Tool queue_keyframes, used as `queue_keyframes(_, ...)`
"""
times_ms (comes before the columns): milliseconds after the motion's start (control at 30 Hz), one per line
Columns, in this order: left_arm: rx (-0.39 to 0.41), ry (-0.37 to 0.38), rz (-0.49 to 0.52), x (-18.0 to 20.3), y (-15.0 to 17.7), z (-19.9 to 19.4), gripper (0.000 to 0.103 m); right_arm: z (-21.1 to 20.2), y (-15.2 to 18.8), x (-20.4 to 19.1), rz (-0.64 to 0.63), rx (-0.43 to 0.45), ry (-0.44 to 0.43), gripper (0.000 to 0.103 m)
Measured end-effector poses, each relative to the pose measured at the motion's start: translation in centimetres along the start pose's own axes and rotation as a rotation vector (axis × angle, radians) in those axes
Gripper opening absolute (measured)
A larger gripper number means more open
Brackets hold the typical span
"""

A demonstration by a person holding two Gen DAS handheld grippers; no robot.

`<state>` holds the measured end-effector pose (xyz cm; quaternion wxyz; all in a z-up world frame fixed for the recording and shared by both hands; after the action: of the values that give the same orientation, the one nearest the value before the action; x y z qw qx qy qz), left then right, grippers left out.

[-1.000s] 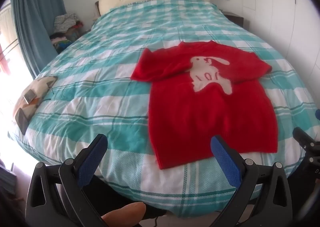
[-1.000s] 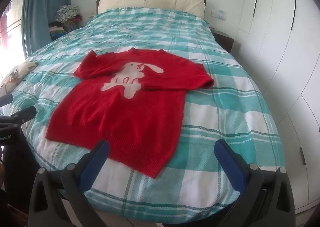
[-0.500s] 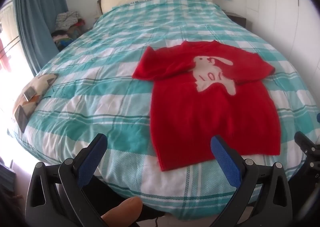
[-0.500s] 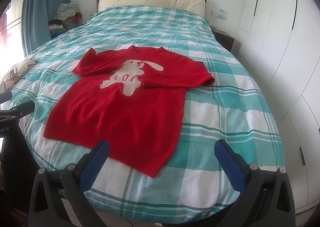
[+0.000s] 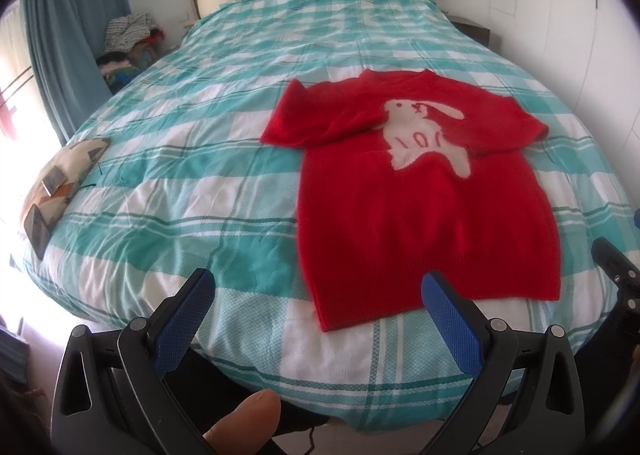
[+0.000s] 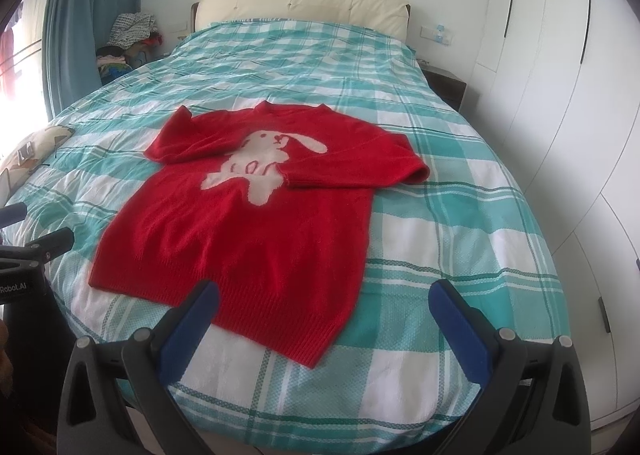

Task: Fold small clothes
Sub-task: 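Move both open grippers toward the hem of the red sweater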

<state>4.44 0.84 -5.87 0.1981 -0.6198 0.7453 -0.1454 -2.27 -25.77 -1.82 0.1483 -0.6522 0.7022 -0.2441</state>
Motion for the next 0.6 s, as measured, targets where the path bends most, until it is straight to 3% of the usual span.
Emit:
queue_keyframes(300, -0.027, 0.030, -0.060, -1.7, -0.1, 0.6, 0.103, 0.7, -1.1, -0.5, 0.005, -0.007, -0.036, 0.103)
queue_keyframes(600, -0.040, 0.023, -0.084, -2.6, -0.3, 1.4, 0.103, 1.2, -2.6, -0.8, -0.017, -0.009, -0.006, 0.103)
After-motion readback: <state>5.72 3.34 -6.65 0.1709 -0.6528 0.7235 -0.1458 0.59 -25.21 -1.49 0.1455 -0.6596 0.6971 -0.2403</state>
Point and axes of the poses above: each gripper's, at about its wrist camera, not at the fingertips, and z roughly the way its jaws point, x to its right, y to its underside, the point moved 6 cm from there along z, roughly the way its jaws point, and after that the axes turned 12 degrees about -x, right-handed, at the moved point
